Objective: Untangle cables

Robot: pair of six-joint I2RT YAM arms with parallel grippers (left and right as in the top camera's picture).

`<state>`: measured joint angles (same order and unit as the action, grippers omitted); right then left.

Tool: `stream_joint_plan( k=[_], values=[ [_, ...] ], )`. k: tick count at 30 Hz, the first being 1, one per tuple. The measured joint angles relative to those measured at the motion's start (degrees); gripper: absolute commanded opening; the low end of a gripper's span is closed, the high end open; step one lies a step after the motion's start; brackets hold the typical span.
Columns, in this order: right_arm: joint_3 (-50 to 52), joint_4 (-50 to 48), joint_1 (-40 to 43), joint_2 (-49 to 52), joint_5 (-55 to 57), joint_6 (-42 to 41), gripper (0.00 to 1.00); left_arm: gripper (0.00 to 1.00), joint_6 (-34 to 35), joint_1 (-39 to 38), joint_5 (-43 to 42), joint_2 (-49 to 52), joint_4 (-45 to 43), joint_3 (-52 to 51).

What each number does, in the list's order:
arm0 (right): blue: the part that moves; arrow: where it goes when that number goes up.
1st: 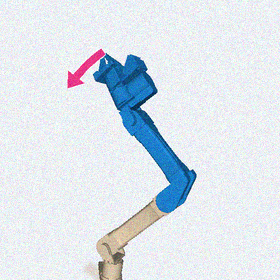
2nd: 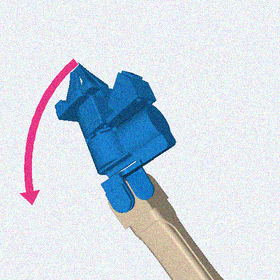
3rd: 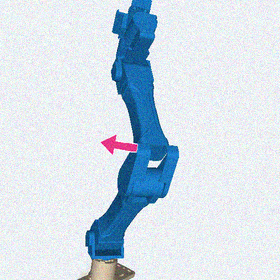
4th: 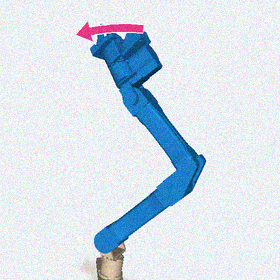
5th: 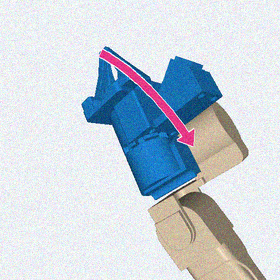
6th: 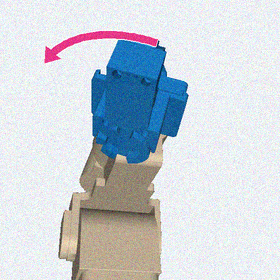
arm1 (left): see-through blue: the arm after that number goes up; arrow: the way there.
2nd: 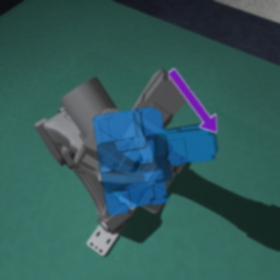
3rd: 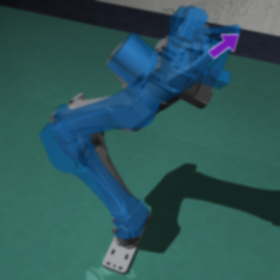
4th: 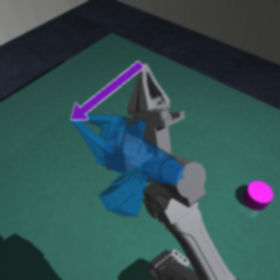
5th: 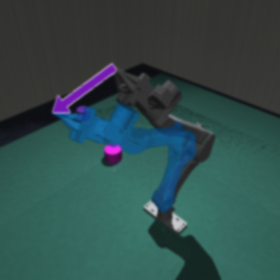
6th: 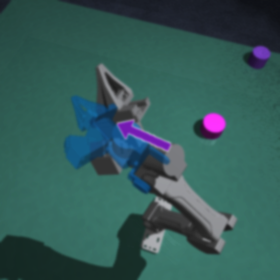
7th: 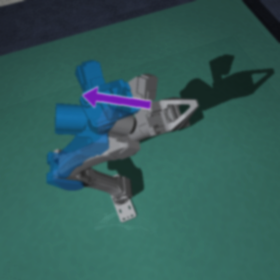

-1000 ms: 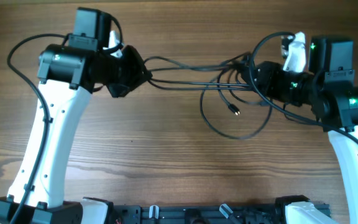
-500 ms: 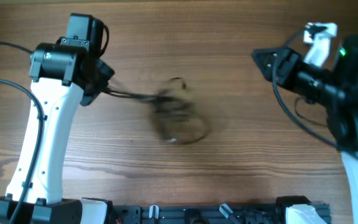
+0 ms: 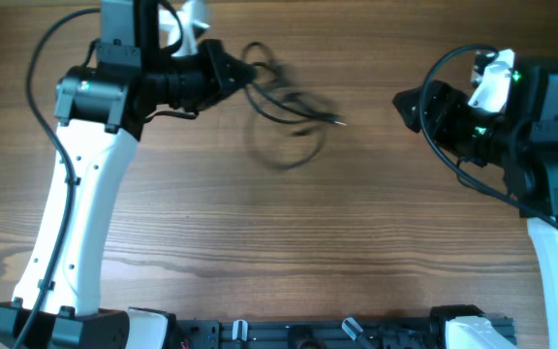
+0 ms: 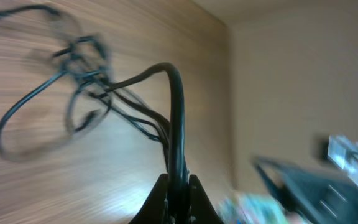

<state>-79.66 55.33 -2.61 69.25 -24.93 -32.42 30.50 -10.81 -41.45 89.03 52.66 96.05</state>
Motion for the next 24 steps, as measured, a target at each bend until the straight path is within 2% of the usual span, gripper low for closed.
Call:
stream_joint_plan(
  k=[5, 9, 10, 13, 19, 24],
  values=[
    [0.0, 0.6, 0.0, 3.5, -1.0, 2.3, 0.84, 0.04, -2.7, -5.1, -14.3, 0.0, -4.7, 0.0],
    [0.0, 2.8, 0.0, 8.4, 0.4, 3.0, 0.72, 0.04, -3.3, -6.9, -18.9, -1.5, -6.6, 0.0],
    [0.0, 2.9, 0.0, 10.0, 0.6, 3.2, 0.68, 0.04, -3.3, -7.1, -19.6, -2.4, -6.6, 0.0],
    [0.0, 2.9, 0.0, 12.6, -0.4, 3.4, 0.66, 0.04, -3.5, -7.4, -20.7, -5.4, -6.6, 0.0],
    [0.0, 2.8, 0.0, 13.5, -11.2, 4.3, 0.71, 0.04, -3.5, -7.5, -19.8, -6.5, -6.7, 0.0],
    [0.0, 2.5, 0.0, 13.5, -15.1, 4.0, 0.71, 0.04, -3.5, -7.9, -19.3, -6.5, -6.9, 0.0]
  ],
)
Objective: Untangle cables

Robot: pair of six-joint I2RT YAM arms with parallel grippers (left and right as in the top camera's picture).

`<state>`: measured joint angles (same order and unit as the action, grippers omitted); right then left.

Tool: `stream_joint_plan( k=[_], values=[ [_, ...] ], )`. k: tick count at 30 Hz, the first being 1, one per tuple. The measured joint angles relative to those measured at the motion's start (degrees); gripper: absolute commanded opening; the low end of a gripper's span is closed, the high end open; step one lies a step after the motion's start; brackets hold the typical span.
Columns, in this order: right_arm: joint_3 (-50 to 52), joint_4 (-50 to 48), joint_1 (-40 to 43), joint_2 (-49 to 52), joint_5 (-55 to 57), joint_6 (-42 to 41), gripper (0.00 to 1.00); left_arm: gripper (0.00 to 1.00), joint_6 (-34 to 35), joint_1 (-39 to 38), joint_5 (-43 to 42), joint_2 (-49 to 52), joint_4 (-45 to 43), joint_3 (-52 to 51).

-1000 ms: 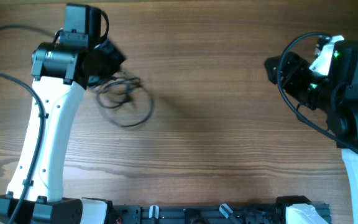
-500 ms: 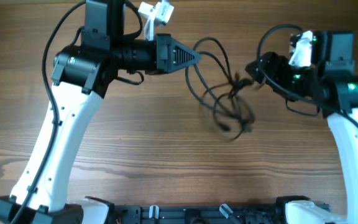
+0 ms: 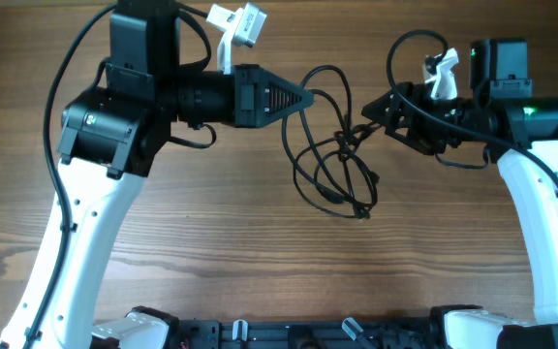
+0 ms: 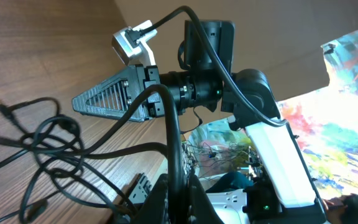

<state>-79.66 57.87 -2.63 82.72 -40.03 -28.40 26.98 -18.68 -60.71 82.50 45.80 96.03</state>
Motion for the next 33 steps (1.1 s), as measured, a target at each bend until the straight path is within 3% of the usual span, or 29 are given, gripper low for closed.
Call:
stream_joint_plan(
  k=[12, 16, 18, 21, 25, 29, 33],
  values=[
    [0.0, 0.0, -6.1, 0.0, -0.9, -2.4, 0.6, 0.04, 0.0, -2.7, 0.0, 0.0, -5.9, 0.0],
    [0.0, 0.0, -7.9, 0.0, -0.6, -4.5, 0.32, 0.04, 0.0, -2.7, 0.0, 0.0, -6.1, 0.0],
    [0.0, -0.1, -8.3, 0.0, 0.1, -5.2, 0.04, 0.04, 0.0, -2.7, 0.0, 0.0, -6.0, 0.0],
    [0.0, -0.2, -8.5, 0.0, 3.6, -6.3, 0.04, 0.04, 0.0, -2.7, 0.5, 0.0, -4.4, 0.0],
    [0.0, -1.3, -8.5, 0.0, 7.3, -6.3, 0.04, 0.04, -0.1, -2.8, 10.7, 0.0, 5.8, 0.1],
    [-1.6, 0.5, -8.5, -1.2, 14.0, -6.3, 0.04, 0.04, 0.7, -2.8, 26.4, 0.0, 15.4, 0.1],
    [-5.3, -1.1, -8.5, -5.9, 18.0, -6.3, 0.04, 0.04, 7.9, -3.1, 45.2, 0.0, 22.4, 0.1]
  ],
)
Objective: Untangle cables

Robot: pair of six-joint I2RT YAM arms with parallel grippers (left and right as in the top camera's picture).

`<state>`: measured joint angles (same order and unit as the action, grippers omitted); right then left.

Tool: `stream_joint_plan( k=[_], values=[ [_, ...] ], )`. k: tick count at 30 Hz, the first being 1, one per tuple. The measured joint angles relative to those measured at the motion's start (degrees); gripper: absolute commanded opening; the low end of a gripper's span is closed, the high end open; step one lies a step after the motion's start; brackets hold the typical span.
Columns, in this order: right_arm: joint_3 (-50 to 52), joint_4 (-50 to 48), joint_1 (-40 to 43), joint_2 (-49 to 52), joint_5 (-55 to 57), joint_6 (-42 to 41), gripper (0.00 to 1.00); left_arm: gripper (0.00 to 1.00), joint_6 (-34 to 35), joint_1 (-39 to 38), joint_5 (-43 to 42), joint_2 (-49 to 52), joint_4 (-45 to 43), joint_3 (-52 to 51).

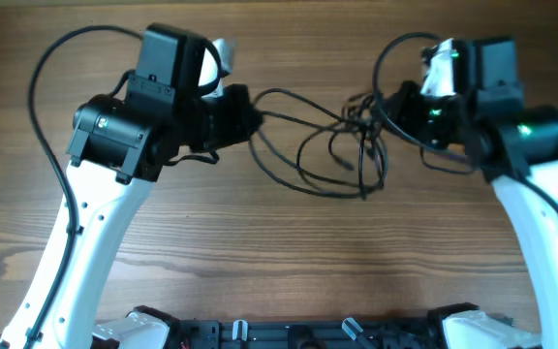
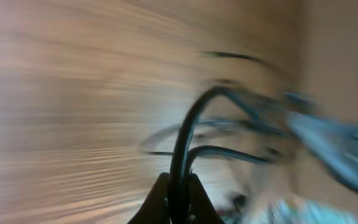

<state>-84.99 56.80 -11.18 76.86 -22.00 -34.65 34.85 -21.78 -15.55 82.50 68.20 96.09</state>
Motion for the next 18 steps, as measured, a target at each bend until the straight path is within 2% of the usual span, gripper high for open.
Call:
stream_joint_plan(
  k=[3, 7, 11, 16, 17, 18],
  values=[
    [-0.7, -1.8, -0.4, -4.9, 1.1, -0.6, 0.04, 0.04, 8.1, -0.3, 13.4, 0.0, 4.6, 0.0],
    [-0.8, 0.6, -2.1, -8.5, 8.5, -7.0, 0.04, 0.04, 15.6, -1.2, 21.4, 0.0, 9.7, 0.1],
    [-0.8, 3.9, -2.7, -9.5, 15.1, -10.6, 0.04, 0.04, 18.9, -0.1, 22.1, 0.0, 10.7, 0.3],
    [-0.8, 4.8, -3.0, -9.5, 16.8, -13.6, 0.06, 0.04, 20.3, 2.7, 18.9, 0.0, 10.8, 0.3],
    [-0.8, 4.8, -3.2, -9.5, 18.0, -13.9, 0.12, 0.04, 20.5, 3.2, 18.3, 0.0, 11.1, 0.3],
    [-0.8, 4.9, -3.5, -9.5, 18.8, -14.1, 0.15, 0.04, 20.6, 3.5, 18.1, 0.0, 11.3, 0.4]
  ],
)
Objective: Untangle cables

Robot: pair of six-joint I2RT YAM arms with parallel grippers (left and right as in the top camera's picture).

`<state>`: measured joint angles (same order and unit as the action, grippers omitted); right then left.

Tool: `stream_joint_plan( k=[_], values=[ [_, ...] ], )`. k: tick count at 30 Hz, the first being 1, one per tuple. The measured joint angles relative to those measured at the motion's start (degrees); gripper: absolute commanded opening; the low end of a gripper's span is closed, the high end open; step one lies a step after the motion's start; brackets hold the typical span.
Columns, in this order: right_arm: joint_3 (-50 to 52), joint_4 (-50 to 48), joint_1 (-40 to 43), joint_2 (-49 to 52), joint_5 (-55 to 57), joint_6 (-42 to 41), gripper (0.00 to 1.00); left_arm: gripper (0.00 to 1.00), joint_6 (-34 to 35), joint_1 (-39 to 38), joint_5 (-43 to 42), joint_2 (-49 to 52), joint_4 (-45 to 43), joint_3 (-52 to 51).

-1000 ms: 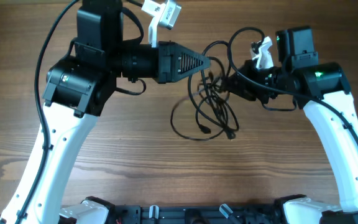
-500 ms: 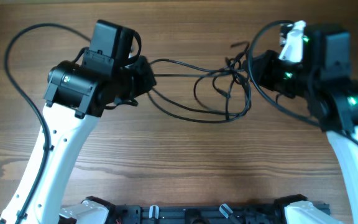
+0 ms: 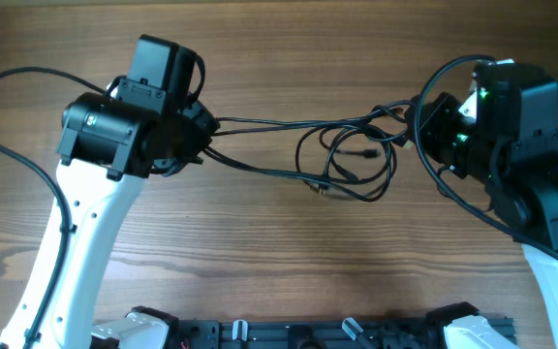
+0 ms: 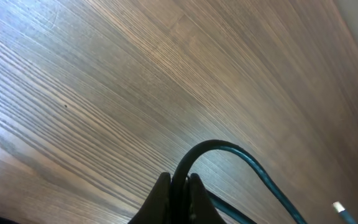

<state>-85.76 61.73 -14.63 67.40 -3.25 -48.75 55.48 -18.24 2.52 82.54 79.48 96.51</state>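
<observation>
A tangle of black cables (image 3: pixel 349 161) hangs over the middle of the wooden table (image 3: pixel 260 252). Two strands run almost straight from it to my left gripper (image 3: pixel 207 126), which is shut on a cable. In the left wrist view the fingers (image 4: pixel 163 190) pinch a black cable loop (image 4: pixel 215 146) close above the wood. My right gripper (image 3: pixel 416 124) holds the tangle's other side, where the strands converge. One loose plug end (image 3: pixel 323 188) lies near the table below the knot.
A black rail with fixtures (image 3: pixel 337 332) runs along the table's front edge. The white left arm (image 3: pixel 85 242) crosses the left side, and the right arm (image 3: pixel 550 204) stands at the right. The arms' own supply cables (image 3: pixel 8 107) arc beside them.
Both grippers have moved apart, the left one further left and the right one further right. The strands between them are now stretched nearly straight, and the knot sits closer to the right gripper.
At first my left gripper held the bundle at the far left while the right gripper stood apart at the right. Then both were near the middle, the right at the tangle. Later each held one side, and now the cable is drawn out between them.
</observation>
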Motion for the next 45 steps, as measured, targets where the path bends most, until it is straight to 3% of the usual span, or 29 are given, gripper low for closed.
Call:
stream_joint_plan(
  k=[2, 4, 7, 9, 11, 16, 17, 21, 23, 26, 31, 34, 40, 42, 45],
  values=[
    [0.0, 0.4, 0.3, -0.1, 7.4, -0.4, 0.23, 0.04, 0.2, 1.9, 3.5, 0.0, 1.4, 0.1],
    [-0.1, 0.5, 3.6, -0.8, 15.7, -1.1, 0.26, 0.04, 0.2, 9.7, 11.7, 0.3, 3.4, -0.1],
    [-0.3, -1.2, 3.6, -1.0, 16.1, -0.8, 0.3, 0.04, 0.4, 12.8, 14.0, 0.3, 3.2, -0.1],
    [-0.3, -2.6, 3.6, -1.0, 13.3, 0.2, 0.43, 0.04, -1.2, 13.1, 10.9, 0.4, 0.7, -0.2],
    [-0.3, -3.5, 3.6, -1.0, 9.7, 1.6, 0.57, 0.04, -7.5, 13.1, 2.5, 0.4, -5.4, -0.3],
    [-0.4, -3.7, 3.5, 1.3, 0.0, 5.8, 0.7, 0.04, -23.5, 10.1, -28.7, 0.5, -17.5, -0.5],
    [-0.4, -3.9, 3.5, 2.3, -2.7, 7.1, 0.74, 0.04, -25.5, 8.4, -35.3, 0.5, -19.6, -0.5],
    [-0.5, -2.8, 3.5, 5.5, -8.0, 10.7, 0.82, 0.04, -28.3, 2.9, -49.0, 0.6, -26.0, -0.5],
    [-0.7, -0.9, 3.5, 7.6, -9.1, 12.1, 0.83, 0.04, -28.9, 0.7, -53.8, 0.6, -28.8, -0.5],
    [-0.7, 2.6, 3.5, 12.5, -10.2, 13.2, 0.65, 0.04, -28.9, -0.4, -59.3, 0.6, -32.3, -0.6],
    [0.3, 3.5, 3.5, 19.0, -15.8, 14.1, 0.61, 0.04, -26.2, -0.4, -69.1, 0.8, -41.4, -0.6],
    [0.5, 2.6, 3.5, 19.7, -20.9, 17.3, 0.63, 0.04, -25.2, -0.4, -67.9, 0.8, -41.1, -0.6],
    [0.5, 1.3, 3.5, 19.7, -34.9, 26.4, 0.69, 0.04, -16.0, -0.4, -62.5, 0.8, -43.3, -0.6],
    [0.5, 1.3, 2.9, 19.7, -36.9, 28.6, 0.68, 0.04, -12.4, -0.4, -61.9, 0.8, -44.5, -0.6],
    [0.5, 1.5, 0.4, 19.7, -37.4, 29.9, 0.56, 0.04, -10.1, -0.4, -61.5, 0.8, -47.3, -0.6]
  ],
)
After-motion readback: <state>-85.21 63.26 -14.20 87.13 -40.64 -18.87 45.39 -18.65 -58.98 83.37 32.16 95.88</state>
